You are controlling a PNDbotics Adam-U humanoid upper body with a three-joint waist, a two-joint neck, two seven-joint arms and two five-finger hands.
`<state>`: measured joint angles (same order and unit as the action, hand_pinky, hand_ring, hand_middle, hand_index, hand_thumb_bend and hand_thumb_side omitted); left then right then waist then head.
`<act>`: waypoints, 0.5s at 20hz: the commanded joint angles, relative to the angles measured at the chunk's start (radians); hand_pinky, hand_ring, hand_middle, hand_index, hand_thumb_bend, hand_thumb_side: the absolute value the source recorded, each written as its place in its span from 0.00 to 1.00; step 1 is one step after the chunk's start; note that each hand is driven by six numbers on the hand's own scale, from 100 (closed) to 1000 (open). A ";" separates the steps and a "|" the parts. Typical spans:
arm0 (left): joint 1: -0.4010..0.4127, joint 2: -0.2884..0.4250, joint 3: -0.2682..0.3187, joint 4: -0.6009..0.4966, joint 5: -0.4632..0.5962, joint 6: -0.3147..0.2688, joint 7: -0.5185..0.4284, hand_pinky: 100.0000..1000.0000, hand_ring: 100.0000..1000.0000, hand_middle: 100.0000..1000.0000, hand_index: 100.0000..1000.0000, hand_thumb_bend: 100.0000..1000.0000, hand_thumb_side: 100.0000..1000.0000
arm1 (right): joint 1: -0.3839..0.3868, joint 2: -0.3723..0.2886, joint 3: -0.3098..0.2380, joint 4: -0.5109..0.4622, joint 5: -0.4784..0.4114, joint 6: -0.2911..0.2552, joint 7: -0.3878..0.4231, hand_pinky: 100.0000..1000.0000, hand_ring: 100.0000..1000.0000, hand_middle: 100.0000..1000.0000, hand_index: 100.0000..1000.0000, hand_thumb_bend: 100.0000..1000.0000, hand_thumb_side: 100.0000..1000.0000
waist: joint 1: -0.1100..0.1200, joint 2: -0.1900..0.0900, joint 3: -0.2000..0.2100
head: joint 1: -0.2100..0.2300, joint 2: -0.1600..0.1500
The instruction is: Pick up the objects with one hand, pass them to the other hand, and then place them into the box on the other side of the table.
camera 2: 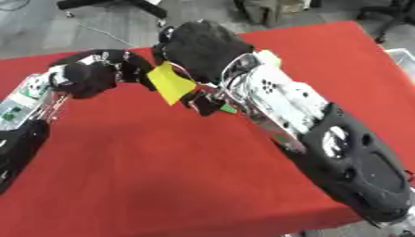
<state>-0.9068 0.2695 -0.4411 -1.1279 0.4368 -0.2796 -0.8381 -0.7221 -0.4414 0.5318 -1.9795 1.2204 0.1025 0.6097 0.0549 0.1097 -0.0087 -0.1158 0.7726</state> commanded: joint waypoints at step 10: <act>-0.033 -0.084 0.049 0.233 -0.247 -0.351 -0.069 0.78 0.70 0.67 0.81 0.61 0.75 | -0.057 0.006 -0.021 -0.020 0.059 -0.087 0.024 0.00 0.76 0.47 0.53 0.31 0.00 | 0.006 -0.012 -0.014 | 0.013 -0.003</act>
<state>-0.9231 0.1830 -0.4076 -0.9082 0.2157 -0.4052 -0.7126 -0.7606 -0.4296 0.5251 -1.9802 1.2702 0.0233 0.6359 0.0634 0.1098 -0.0227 -0.1064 0.7726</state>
